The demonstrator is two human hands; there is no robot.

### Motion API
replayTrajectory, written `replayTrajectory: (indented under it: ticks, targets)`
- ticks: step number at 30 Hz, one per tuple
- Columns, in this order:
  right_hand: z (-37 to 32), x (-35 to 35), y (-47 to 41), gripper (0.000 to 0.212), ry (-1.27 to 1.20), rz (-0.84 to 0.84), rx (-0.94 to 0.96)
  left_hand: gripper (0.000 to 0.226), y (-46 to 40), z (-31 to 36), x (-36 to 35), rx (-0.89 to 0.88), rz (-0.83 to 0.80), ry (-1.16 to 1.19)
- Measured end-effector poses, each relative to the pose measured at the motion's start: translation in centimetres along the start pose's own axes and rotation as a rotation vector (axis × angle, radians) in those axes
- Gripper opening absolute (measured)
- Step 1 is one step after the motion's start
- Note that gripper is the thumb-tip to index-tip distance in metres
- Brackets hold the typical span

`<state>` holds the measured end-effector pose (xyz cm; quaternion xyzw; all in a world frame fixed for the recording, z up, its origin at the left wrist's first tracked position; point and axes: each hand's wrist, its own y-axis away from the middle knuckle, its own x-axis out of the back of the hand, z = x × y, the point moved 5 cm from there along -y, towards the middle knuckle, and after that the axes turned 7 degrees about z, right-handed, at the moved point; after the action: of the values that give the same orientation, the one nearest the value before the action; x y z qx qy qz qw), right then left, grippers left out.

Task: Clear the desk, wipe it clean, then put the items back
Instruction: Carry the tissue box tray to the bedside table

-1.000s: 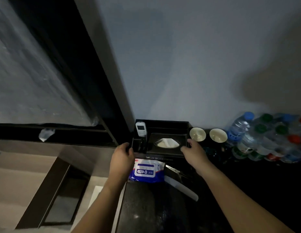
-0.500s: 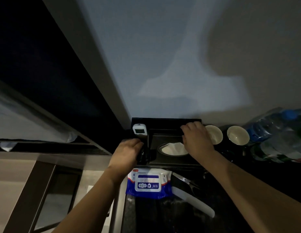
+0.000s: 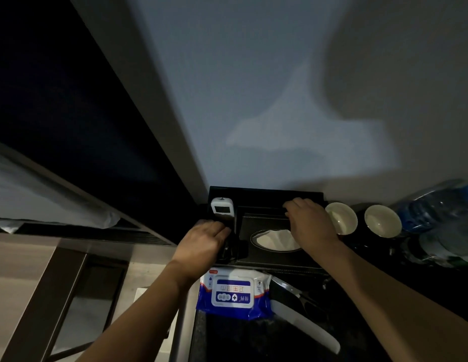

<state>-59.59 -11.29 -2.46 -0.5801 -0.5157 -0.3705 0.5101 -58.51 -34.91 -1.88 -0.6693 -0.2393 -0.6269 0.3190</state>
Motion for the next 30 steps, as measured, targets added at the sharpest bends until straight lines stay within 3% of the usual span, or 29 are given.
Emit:
replayTrajectory:
  ticks: [5,16,20,30]
  targets:
    - [-0.7,1.6,-0.1,0.031,-0.031,-0.029,-0.017,0.064,0.1,0.0,1.2,-0.003,0.006,-0.018]
    - [-4.1,10.5,1.4,0.027,-0.001,0.069,0.035,0.031,3.1,1.8,9.7,0.037,0.173,-0.022]
    - [-6.0,14.4,3.6,0.026,-0.016,0.141,0.071,0.039,6.0,4.0,13.7,0.081,0.191,-0.031]
    - [-15.7,19.8,11.1,0.025,-0.262,0.371,0.479,0.036,21.6,10.7,21.7,0.401,0.246,-0.182]
